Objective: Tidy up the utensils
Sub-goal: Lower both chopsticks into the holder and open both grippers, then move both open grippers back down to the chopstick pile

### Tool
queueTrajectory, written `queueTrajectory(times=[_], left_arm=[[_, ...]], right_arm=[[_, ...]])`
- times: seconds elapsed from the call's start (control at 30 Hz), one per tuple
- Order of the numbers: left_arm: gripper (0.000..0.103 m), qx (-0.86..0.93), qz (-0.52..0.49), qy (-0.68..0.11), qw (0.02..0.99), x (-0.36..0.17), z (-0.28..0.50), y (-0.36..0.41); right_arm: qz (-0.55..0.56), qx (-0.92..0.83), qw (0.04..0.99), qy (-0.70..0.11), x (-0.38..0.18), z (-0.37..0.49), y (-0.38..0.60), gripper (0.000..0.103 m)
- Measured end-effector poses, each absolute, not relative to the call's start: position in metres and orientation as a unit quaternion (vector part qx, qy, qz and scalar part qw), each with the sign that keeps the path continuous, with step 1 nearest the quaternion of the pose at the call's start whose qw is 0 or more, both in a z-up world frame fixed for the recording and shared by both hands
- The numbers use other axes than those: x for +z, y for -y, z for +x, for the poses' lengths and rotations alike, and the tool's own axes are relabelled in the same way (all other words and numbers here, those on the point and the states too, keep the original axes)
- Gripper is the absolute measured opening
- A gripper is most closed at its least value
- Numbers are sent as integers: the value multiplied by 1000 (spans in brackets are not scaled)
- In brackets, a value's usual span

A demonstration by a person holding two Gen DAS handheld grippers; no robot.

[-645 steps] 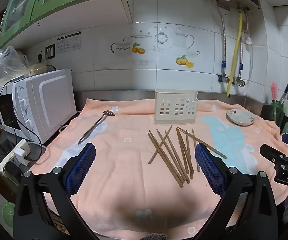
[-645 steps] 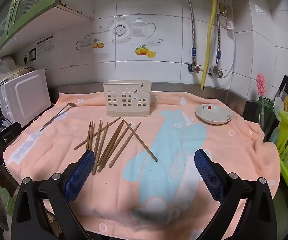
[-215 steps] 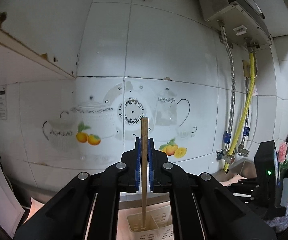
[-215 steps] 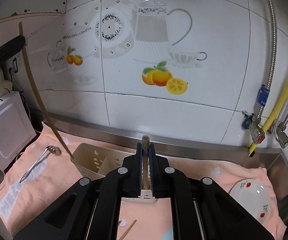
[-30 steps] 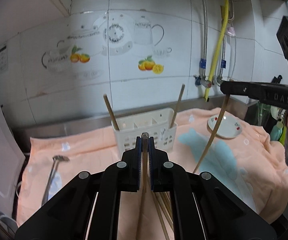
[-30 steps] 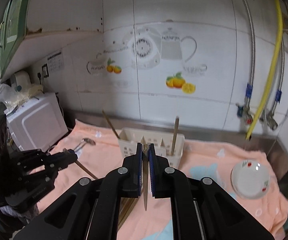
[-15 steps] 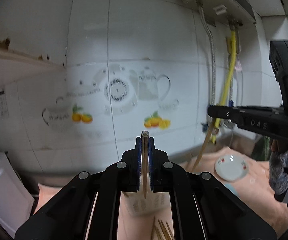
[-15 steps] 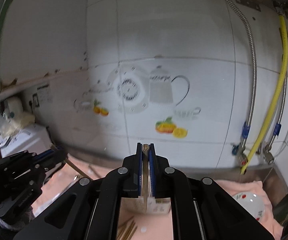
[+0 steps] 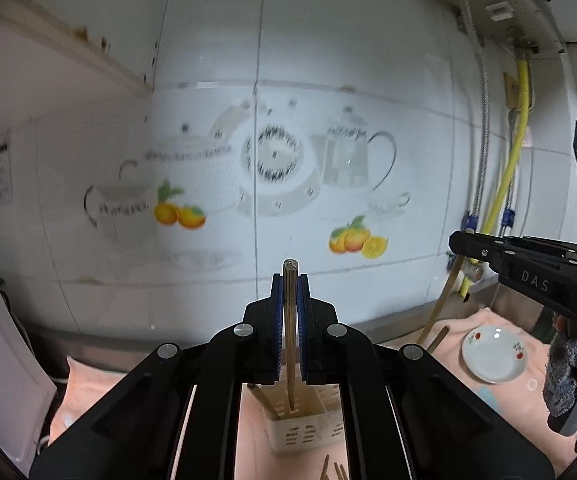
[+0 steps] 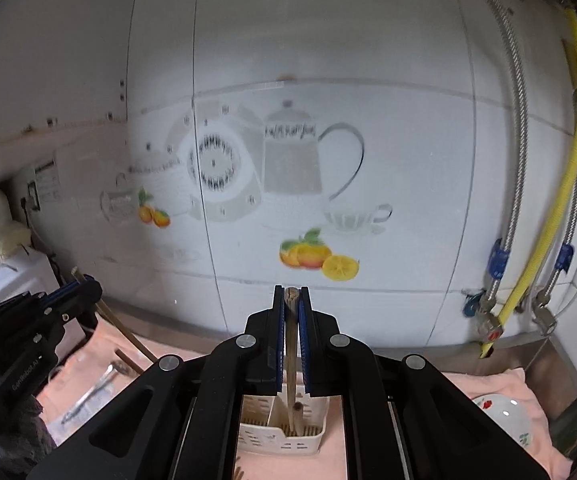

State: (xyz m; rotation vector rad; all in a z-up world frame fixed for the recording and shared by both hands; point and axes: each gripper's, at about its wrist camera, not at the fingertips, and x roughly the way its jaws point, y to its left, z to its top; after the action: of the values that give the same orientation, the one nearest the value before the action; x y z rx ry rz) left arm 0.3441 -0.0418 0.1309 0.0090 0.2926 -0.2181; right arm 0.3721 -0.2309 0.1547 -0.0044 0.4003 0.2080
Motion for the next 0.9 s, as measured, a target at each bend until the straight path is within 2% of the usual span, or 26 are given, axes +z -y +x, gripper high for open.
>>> queueTrajectory(times=[0.2,0.43,0.5,0.57,0.63,0.73,0.8,0.9], left_arm=[[5,-113,14,-169,979,112,352,43],[6,-126,19,-185,974,107,352,46],[7,-126,18,-182,975,108,348,46],[7,-129,17,-181,975,111,345,45],[7,-129,19,-176,976,115,336,44],[16,-124,19,-173,977,119,322,40],[34,-124,15,-171,977,120,312,35],[41,-118,19,-171,978,117,294,27]], right_arm=[[-13,103,968,-228,126,383,225,7],[-14,103,965,-241,120,384,225,8],[-15,101,966,-239,123,380,225,10],[-15,100,967,-236,126,374,227,19],[-20,99,968,-230,130,366,228,24],[-31,99,969,-226,134,349,229,36],[-34,104,968,-224,133,331,230,41],[-41,113,965,-232,123,305,228,47]])
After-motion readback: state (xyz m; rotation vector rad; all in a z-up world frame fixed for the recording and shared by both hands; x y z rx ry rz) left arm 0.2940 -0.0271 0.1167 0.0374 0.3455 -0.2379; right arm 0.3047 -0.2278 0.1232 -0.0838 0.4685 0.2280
